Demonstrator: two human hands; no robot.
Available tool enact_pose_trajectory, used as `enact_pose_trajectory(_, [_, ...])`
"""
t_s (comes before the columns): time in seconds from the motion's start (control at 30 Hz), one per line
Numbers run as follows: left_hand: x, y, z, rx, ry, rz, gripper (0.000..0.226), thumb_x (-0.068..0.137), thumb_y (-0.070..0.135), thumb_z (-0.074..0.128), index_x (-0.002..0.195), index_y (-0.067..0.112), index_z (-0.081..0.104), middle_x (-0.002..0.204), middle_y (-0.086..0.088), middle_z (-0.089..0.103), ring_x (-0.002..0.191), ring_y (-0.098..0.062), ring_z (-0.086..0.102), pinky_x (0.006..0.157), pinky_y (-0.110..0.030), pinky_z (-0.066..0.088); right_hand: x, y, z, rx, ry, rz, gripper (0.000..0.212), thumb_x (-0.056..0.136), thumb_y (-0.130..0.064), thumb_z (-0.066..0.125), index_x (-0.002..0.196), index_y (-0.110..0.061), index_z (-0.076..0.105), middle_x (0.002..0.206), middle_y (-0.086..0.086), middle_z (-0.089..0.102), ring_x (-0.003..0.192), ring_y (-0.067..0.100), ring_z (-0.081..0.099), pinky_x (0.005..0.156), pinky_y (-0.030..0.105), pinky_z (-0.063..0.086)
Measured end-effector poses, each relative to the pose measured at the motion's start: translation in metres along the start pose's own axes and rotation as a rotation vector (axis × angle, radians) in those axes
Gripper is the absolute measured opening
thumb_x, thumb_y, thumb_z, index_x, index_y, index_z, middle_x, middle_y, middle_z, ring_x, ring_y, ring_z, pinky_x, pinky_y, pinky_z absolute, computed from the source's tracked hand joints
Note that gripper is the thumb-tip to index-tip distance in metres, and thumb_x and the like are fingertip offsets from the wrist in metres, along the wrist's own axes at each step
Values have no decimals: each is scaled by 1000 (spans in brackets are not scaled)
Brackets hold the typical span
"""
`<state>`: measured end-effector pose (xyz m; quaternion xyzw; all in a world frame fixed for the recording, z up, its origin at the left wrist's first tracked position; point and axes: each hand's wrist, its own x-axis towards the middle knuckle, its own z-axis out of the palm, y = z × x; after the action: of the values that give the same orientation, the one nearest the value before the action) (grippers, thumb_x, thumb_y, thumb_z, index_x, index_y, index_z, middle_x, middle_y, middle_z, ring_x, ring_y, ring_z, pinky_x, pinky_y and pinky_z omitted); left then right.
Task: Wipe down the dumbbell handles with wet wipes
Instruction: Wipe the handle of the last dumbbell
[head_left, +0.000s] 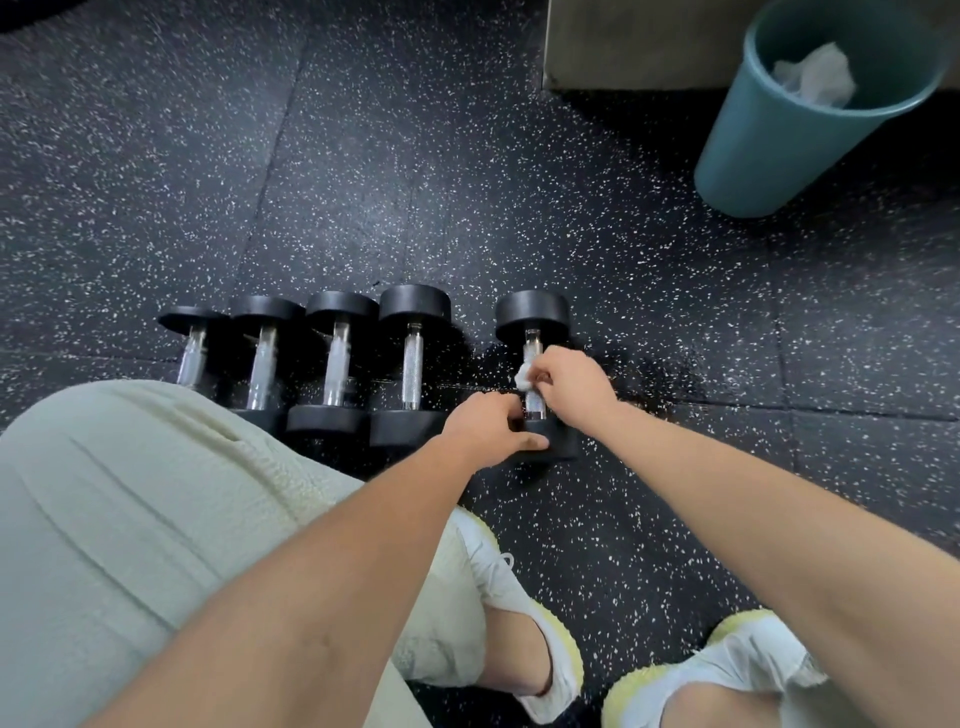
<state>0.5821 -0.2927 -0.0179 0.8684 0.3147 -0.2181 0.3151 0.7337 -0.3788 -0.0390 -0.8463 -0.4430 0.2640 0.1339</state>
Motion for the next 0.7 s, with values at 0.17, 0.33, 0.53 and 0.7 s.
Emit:
enact_pose_trajectory(0.17, [5, -6, -10, 15, -90, -19, 50, 81, 60, 80, 108, 21, 62, 102, 4, 65, 97, -21, 60, 85, -39, 53, -10, 0, -9, -79, -270, -145, 27, 85, -9, 60, 89, -30, 76, 97, -6, 73, 89, 17, 66, 72, 31, 51])
enact_pose_trajectory(0.33, [11, -17, -15, 37, -145, -36, 55, 82, 56, 81, 120, 20, 66, 112, 1, 69, 103, -23, 64, 93, -43, 54, 21, -12, -24, -9, 51, -60, 19, 90, -19, 61, 95, -28, 77, 102, -1, 68, 91, 24, 64, 79, 38, 54])
enact_pose_trajectory(0.53, [7, -27, -15, 13, -150, -41, 51, 83, 51, 80, 125, 26, 64, 113, 5, 68, 107, -21, 64, 98, -43, 53, 12, -17, 6, -87, 69, -14, 15, 93, -21, 59, 96, -22, 75, 98, 3, 66, 87, 31, 66, 74, 41, 55])
enact_pose_trajectory(0.7, [6, -21, -21, 14, -166, -52, 61, 74, 76, 74, 103, 23, 64, 94, 6, 68, 92, -18, 65, 84, -37, 55, -3, -13, 2, -132, -101, -135, 18, 88, -21, 60, 96, -28, 76, 99, -3, 71, 88, 26, 67, 75, 39, 57])
